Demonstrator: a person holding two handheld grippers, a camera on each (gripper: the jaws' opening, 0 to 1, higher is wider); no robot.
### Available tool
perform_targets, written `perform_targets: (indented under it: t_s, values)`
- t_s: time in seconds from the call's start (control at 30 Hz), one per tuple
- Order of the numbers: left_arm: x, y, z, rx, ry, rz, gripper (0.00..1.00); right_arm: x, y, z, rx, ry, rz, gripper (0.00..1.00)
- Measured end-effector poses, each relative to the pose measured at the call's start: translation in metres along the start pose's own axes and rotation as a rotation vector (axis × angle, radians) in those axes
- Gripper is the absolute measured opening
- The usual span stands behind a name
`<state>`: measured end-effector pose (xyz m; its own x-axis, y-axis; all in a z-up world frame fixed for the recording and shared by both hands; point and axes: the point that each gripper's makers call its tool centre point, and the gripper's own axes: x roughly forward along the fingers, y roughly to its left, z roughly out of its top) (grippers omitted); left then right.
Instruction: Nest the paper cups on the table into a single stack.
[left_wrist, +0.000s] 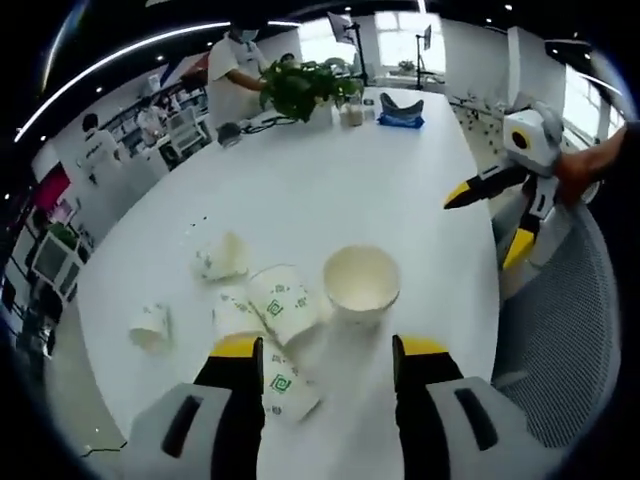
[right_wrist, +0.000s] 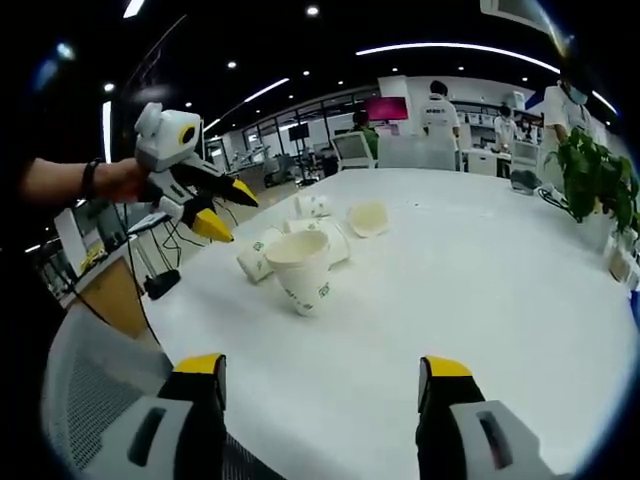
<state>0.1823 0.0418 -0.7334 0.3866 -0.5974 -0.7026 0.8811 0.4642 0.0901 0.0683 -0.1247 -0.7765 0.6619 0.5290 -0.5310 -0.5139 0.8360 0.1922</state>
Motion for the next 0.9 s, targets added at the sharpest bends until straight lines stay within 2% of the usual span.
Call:
perform_targets:
  t_s: [0.1,0.23,0.43,0.57,0.9]
  values:
    - [-0.003,0.009,-0.011,-0.051,-0.005,0.018,0.50,0.000,0.000,0.000,0.001,0.002,0.000,0.80]
    - [-0.008,0.015,-0.016,-0.096,-0.019,0.056,0.50,-0.001,0.001,-0.001,0.001,0.005,-0.001,0.80]
    - [-0.013,0.014,-0.024,-0.169,-0.038,0.087,0.51,-0.001,0.000,-0.001,0.003,0.008,-0.004,0.80]
    - [-0.015,0.011,-0.031,-0.186,-0.035,0.104,0.51,0.000,0.001,-0.002,0.002,0.014,-0.002,0.79]
    - [-0.018,0.023,-0.044,-0.242,-0.048,0.148,0.50,0.002,0.001,-0.006,0.001,0.026,0.006,0.79]
